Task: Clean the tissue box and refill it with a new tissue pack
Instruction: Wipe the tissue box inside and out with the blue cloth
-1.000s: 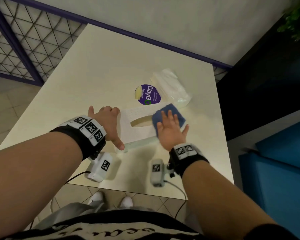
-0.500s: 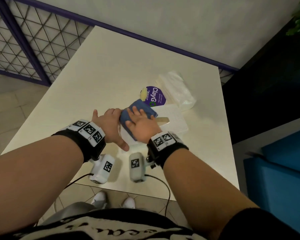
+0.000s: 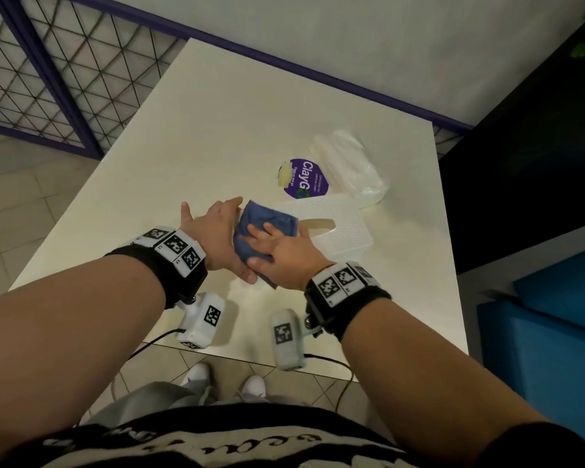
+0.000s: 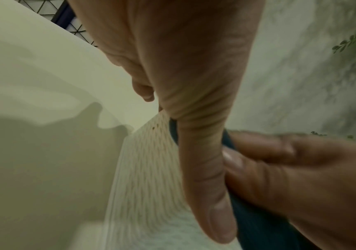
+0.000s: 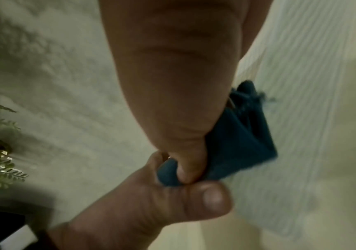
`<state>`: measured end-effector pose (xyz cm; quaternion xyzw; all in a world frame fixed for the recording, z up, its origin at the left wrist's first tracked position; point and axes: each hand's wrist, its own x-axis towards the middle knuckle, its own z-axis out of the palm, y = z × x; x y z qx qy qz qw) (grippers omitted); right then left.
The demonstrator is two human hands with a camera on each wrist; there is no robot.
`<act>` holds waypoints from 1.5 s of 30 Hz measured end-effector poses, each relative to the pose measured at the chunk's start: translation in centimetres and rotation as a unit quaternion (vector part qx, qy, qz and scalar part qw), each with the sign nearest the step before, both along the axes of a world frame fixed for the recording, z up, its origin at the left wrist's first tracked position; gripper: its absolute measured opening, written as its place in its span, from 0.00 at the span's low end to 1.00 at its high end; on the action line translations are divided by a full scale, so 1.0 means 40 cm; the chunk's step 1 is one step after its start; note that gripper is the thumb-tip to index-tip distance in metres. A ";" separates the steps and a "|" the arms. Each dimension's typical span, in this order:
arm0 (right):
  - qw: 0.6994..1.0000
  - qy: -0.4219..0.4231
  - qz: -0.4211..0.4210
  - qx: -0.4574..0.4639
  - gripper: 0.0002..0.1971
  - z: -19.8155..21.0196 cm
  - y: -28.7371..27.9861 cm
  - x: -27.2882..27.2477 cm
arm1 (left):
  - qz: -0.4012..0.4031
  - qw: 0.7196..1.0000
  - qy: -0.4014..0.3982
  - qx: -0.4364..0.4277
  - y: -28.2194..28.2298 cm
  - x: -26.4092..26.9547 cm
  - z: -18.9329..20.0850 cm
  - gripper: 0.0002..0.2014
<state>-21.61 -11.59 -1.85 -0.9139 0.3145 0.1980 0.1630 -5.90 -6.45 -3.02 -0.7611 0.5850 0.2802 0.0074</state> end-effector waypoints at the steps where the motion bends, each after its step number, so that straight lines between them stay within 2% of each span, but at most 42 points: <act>1: 1.000 0.001 0.005 -0.006 0.27 0.002 -0.001 -0.032 | -0.004 1.000 -0.005 -0.002 0.001 0.001 -0.002 0.73; 3: 0.999 0.007 -0.031 -0.017 0.26 0.002 -0.019 -0.105 | -0.009 1.000 -0.008 -0.004 0.003 0.003 -0.005 0.72; 5: 0.992 0.009 -0.122 -0.029 0.26 0.003 -0.062 -0.191 | -0.008 1.000 -0.008 -0.001 0.002 0.003 -0.003 0.72; 8: 0.960 0.025 -0.273 -0.050 0.27 0.006 -0.121 -0.281 | -0.011 1.000 -0.017 0.009 -0.002 -0.002 0.006 0.71; 10: 0.944 0.029 -0.323 -0.057 0.29 -0.003 -0.114 -0.266 | -0.014 0.999 -0.027 0.014 -0.008 -0.005 0.012 0.71; 12: 0.946 0.019 -0.317 -0.063 0.31 -0.012 -0.069 -0.203 | -0.017 0.999 -0.038 0.019 -0.016 -0.009 0.014 0.72; 15: 0.972 -0.038 -0.228 -0.036 0.30 -0.024 0.037 -0.098 | -0.027 0.997 -0.062 0.027 -0.026 -0.013 0.018 0.72; 18: 0.984 -0.072 -0.163 0.001 0.27 -0.031 0.074 -0.082 | -0.033 0.996 -0.078 0.033 -0.028 -0.017 0.022 0.72; 20: 0.978 -0.088 -0.190 -0.001 0.25 -0.034 0.030 -0.132 | -0.030 0.996 -0.073 0.036 -0.024 -0.019 0.027 0.71; 23: 0.950 -0.097 -0.294 -0.023 0.25 -0.017 -0.061 -0.220 | -0.031 0.996 -0.075 0.037 -0.019 -0.020 0.031 0.71; 26: 0.932 -0.141 -0.334 -0.014 0.23 0.020 -0.098 -0.254 | -0.063 0.988 -0.126 0.067 -0.017 -0.016 0.039 0.70; 27: 0.914 -0.180 -0.364 -0.022 0.21 0.026 -0.102 -0.264 | -0.079 0.981 -0.162 0.072 -0.015 -0.016 0.049 0.69; 28: 0.883 -0.230 -0.407 -0.034 0.19 0.029 -0.105 -0.276 | -0.096 0.974 -0.197 0.061 -0.015 -0.021 0.062 0.67; 30: 0.801 -0.324 -0.502 -0.031 0.15 0.032 -0.101 -0.309 | -0.131 0.966 -0.221 -0.024 -0.021 -0.049 0.081 0.57; 32: 0.728 -0.382 -0.569 0.014 0.13 0.028 -0.089 -0.346 | -0.182 0.963 -0.156 -0.126 -0.034 -0.099 0.078 0.38; 33: 0.701 -0.400 -0.589 0.042 0.13 0.026 -0.082 -0.363 | -0.208 0.963 -0.106 -0.137 -0.041 -0.124 0.070 0.30; 35: 0.662 -0.427 -0.611 0.077 0.12 0.023 -0.065 -0.388 | -0.240 0.967 -0.058 -0.069 -0.054 -0.158 0.051 0.23; 38: 0.623 -0.466 -0.617 0.120 0.11 0.023 -0.043 -0.415 | -0.257 0.963 -0.086 0.008 -0.082 -0.178 0.029 0.25; 41: 0.597 -0.513 -0.597 0.158 0.10 0.044 -0.025 -0.419 | -0.212 0.977 -0.018 0.003 -0.102 -0.178 0.036 0.26; 43: 0.609 -0.544 -0.552 0.167 0.10 0.069 -0.015 -0.412 | -0.163 0.986 0.032 -0.013 -0.118 -0.166 0.061 0.23; 45: 0.633 -0.566 -0.499 0.171 0.10 0.097 -0.007 -0.391 | -0.117 0.990 0.069 -0.038 -0.139 -0.152 0.092 0.22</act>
